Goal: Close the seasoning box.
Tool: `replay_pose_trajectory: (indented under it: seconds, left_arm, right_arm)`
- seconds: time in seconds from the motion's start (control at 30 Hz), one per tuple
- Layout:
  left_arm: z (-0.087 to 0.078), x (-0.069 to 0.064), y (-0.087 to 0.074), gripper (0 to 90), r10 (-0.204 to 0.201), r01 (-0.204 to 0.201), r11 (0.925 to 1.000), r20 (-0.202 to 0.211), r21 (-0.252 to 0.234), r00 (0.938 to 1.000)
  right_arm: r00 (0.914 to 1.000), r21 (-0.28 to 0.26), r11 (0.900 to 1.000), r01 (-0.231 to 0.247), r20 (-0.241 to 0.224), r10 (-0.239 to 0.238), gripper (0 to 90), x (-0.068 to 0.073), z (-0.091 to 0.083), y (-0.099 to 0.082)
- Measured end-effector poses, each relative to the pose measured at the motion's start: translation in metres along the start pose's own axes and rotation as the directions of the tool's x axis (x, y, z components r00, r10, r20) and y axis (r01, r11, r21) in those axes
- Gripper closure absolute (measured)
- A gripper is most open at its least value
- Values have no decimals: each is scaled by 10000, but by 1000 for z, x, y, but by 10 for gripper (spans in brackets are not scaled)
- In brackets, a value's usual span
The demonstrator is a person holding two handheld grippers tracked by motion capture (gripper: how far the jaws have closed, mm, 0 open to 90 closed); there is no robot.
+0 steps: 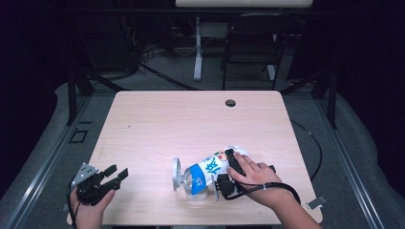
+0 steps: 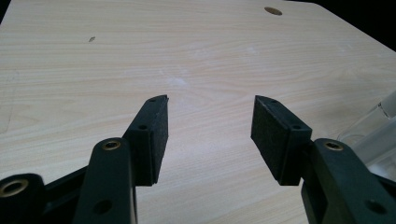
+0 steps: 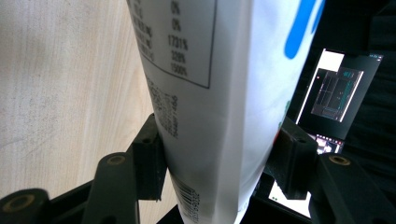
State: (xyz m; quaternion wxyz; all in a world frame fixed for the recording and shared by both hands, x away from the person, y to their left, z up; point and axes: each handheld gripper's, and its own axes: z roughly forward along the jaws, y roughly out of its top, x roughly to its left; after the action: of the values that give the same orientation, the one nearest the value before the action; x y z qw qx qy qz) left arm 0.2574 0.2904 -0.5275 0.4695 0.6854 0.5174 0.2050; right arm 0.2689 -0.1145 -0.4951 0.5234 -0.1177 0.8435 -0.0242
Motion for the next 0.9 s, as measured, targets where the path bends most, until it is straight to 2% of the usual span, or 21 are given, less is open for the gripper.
replay_pose_trajectory:
  seconds: [0.9]
  left_arm:
    - [1,1,0,469,-36,36,10000,5,-19,10000]
  right_arm:
    - [9992,146,9992,368,136,-370,454,-1,-2,2]
